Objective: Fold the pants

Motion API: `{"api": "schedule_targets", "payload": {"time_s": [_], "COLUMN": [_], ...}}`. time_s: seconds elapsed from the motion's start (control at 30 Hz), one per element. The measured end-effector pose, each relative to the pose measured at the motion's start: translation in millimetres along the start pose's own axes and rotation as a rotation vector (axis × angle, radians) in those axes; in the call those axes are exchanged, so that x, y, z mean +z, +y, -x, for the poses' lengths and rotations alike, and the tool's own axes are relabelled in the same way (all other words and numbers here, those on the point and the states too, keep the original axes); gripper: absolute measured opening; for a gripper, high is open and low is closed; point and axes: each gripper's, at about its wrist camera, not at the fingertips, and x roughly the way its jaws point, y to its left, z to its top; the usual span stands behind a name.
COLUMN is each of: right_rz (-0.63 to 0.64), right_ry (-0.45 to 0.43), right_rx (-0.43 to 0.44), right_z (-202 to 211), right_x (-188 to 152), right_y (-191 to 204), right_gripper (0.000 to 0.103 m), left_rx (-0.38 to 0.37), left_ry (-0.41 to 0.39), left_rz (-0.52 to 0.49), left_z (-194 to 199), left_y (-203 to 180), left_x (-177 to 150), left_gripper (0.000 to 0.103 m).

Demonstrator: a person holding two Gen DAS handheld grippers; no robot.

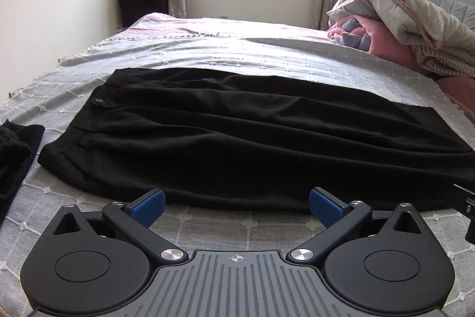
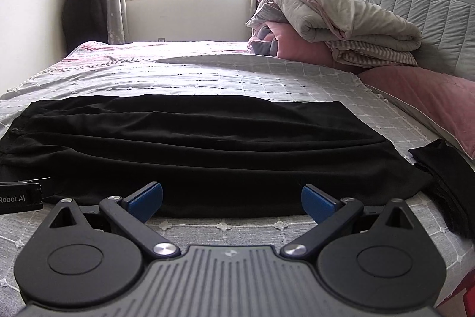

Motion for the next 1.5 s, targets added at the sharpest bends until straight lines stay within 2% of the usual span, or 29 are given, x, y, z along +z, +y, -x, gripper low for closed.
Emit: {"api": "schedule_targets", "payload": {"time_s": [0.23,1.13,1.33,1.5], "right_rz": [0.007,0.054,0.042,-0.093], "right_ry": [-0.001,0.030,0.061,0.116], "right_rx": [0.026,-0.018,-0.058,-0.108], "right_z": [-2,-20,-37,-60], "right_x": [1,2,0,5], "right_y": [-3,-8,-21,-63], "right_gripper": [0.101,0.101,0.101,0.101], "left_rx": [0.007,-0.003,-0.006,0.071], "left_ry": [0.002,0.013,0.023,0.039], "left_rz": [-0.001,0.009,0.063,0.172], "left_z": [-2,-10,-16,-31], "left_y": [-2,16,42,86], "left_x": [-1,-1,3,10], "left_gripper": [0.103,0.103,0.103,0.103]}}
